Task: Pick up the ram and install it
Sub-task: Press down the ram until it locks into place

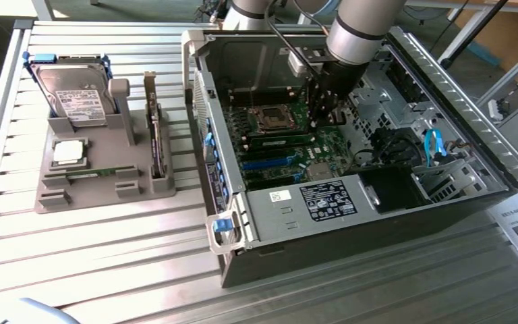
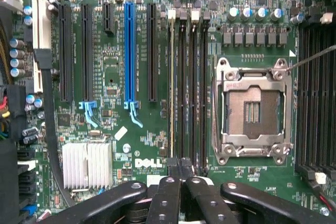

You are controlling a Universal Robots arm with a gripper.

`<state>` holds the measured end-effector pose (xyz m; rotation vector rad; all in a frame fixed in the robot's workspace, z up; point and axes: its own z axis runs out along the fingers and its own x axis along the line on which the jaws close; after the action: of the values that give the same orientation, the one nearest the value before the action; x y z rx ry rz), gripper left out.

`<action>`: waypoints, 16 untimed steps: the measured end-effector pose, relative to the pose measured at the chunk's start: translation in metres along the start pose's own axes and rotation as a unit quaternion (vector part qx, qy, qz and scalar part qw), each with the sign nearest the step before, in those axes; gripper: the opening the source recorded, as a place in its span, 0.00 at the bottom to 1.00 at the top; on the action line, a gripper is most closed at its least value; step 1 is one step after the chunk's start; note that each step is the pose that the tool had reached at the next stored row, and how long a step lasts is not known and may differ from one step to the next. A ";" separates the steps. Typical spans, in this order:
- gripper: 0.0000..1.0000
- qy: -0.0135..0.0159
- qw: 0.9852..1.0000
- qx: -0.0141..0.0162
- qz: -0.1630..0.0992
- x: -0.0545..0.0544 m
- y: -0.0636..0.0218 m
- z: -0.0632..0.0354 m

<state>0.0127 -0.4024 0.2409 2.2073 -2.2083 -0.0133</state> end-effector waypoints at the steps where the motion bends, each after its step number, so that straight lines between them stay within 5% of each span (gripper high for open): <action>1: 0.10 0.000 1.000 0.000 0.000 0.000 0.0017 0.0000; 16: 0.10 0.000 1.000 0.000 0.002 0.000 0.0281 0.0005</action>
<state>-0.0154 -0.4023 0.2409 2.2034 -2.2124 -0.0132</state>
